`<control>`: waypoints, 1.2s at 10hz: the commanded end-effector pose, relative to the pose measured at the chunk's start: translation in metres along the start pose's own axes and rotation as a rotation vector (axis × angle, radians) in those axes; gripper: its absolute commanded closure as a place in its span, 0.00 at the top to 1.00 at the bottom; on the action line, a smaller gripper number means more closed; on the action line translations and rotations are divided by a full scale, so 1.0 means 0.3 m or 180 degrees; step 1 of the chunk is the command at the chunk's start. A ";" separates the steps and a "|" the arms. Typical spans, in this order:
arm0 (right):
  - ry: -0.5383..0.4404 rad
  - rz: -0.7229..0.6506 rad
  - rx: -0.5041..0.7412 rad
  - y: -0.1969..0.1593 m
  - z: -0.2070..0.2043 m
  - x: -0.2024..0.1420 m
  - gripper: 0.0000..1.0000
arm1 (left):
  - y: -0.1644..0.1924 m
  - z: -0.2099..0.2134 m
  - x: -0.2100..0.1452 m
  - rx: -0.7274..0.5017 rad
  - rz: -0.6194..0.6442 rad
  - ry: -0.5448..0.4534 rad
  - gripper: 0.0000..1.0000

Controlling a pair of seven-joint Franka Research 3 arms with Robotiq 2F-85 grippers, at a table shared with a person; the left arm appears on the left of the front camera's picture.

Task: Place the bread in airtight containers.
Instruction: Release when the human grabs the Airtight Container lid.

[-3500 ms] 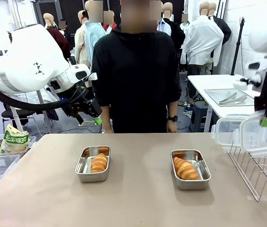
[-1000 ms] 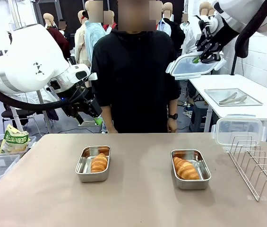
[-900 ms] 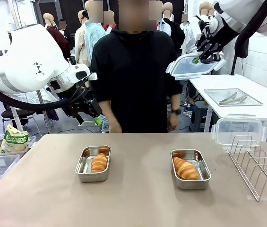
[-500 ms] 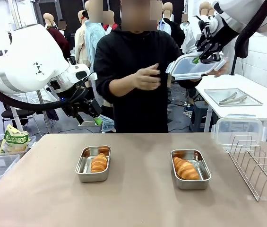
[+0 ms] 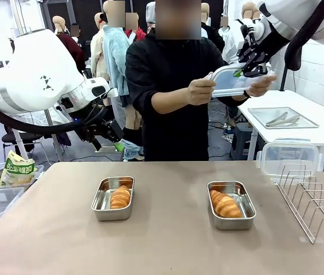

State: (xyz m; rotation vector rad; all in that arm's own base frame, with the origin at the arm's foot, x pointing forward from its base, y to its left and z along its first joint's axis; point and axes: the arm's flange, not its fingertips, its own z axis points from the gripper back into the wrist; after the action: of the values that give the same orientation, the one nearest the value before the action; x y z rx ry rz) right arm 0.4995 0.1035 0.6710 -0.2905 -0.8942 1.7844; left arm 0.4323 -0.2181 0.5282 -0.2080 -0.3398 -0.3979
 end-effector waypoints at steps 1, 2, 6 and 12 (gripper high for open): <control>0.0050 0.0009 0.0026 0.002 0.003 0.002 0.00 | 0.002 0.004 -0.004 0.0032 0.0014 -0.0002 0.90; 0.0050 0.0009 0.0026 0.002 0.003 0.002 0.00 | 0.002 0.004 -0.004 0.0032 0.0014 -0.0002 0.90; 0.0050 0.0009 0.0026 0.002 0.003 0.002 0.00 | 0.002 0.004 -0.004 0.0032 0.0014 -0.0002 0.90; -0.0028 0.0035 -0.0017 -0.001 0.012 0.007 0.00 | 0.002 0.004 -0.004 0.0032 0.0014 -0.0002 0.90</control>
State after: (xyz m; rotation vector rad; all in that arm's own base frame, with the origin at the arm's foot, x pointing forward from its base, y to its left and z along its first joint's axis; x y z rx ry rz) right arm 0.4985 0.1036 0.6728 -0.2927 -0.8976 1.7846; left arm 0.4323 -0.2181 0.5282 -0.2080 -0.3398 -0.3979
